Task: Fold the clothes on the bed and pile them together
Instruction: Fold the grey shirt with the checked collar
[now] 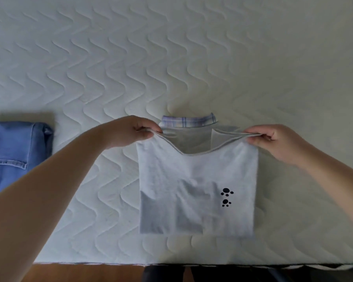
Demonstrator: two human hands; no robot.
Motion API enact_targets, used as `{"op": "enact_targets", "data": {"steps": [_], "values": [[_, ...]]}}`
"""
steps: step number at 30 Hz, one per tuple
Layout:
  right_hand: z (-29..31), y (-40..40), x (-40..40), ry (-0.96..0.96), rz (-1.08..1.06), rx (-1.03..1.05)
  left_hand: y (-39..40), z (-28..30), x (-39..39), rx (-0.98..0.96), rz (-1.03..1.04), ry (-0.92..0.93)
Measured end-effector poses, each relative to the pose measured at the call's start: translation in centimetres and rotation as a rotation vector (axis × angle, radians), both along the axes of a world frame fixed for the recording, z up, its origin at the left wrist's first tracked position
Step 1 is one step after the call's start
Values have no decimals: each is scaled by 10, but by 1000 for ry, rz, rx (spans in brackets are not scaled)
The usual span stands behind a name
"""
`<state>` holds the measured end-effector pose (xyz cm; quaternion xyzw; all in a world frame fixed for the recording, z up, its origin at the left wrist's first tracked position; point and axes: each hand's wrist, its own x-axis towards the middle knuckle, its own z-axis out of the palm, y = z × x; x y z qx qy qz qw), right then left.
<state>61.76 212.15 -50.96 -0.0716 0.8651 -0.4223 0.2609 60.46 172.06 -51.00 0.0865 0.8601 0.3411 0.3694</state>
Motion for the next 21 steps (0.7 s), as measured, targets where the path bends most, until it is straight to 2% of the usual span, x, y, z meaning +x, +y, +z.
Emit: {"op": "enact_targets", "data": {"steps": [7,10,13,16,21], "values": [[-74,-8,-51,-68,-64,133,-5,-75,-27,-162,197,60],[-88,-10,-65,-106,41,247,-3,-88,-32,-225,99,54],[-90,-21,-73,-121,172,283,8,-92,-38,-193,21,42],[-89,-34,-77,-23,202,304,19,-90,-48,-134,26,76],[-70,-34,-84,63,270,215,14,-59,-68,-39,-83,-13]]}}
